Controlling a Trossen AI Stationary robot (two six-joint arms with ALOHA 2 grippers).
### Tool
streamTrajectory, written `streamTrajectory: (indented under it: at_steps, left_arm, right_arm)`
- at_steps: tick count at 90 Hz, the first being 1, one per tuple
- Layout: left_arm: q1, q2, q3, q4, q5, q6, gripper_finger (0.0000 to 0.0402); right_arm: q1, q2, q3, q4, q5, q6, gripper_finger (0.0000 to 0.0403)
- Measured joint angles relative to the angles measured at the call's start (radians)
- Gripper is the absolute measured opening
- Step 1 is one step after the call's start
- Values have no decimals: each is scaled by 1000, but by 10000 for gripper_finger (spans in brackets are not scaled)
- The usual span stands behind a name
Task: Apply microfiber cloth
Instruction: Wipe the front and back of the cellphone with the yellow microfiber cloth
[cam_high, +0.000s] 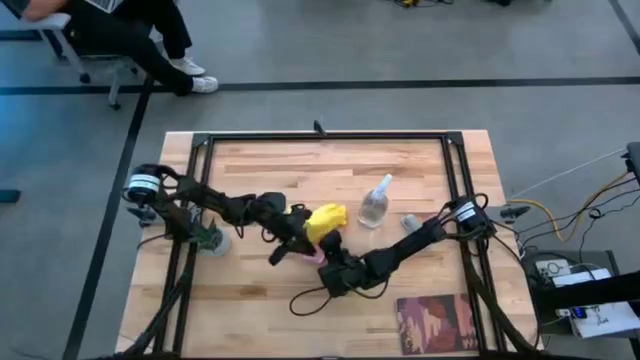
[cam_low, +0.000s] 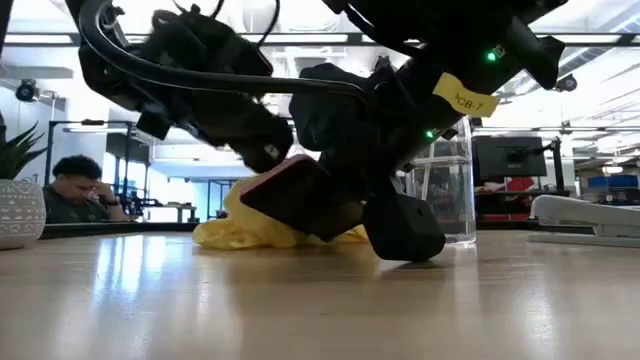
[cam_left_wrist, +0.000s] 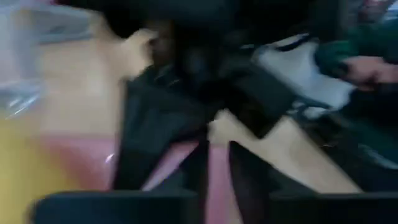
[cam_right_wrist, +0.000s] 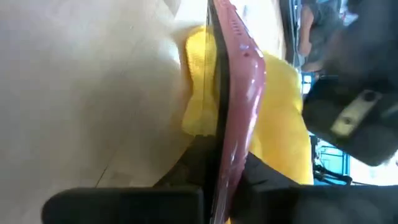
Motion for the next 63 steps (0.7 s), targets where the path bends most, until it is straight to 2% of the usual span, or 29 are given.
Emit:
streamTrajectory:
  at_steps: [5,9,23,29,41,48,63]
  left_arm:
    - [12,-34,-14,-12,-24,39,15]
    - [22,-59,-24,-11,-84,80,24]
    - [67,-110,-49,-32,-389,185,37]
    - [104,-100,-55,-42,-465,201,33]
    - [199,-31,-55,-37,-452,180,15]
    - [242,34,-48,-38,-409,175,4]
    - [255,180,0,-1,-129,180,4]
  right_arm:
    - [1,0,0,-1,1,0,3]
    - [0,0,0,-3,-1,0,3]
    - [1,0,-3,1,-1,-88,3]
    - [-2,1,-5,0,2,-162,3]
    - [-11,0,-6,-4,4,-295,3]
    - [-12,0,-6,4,5,-359,3]
    - [-20,0,1,7,-28,-392,13]
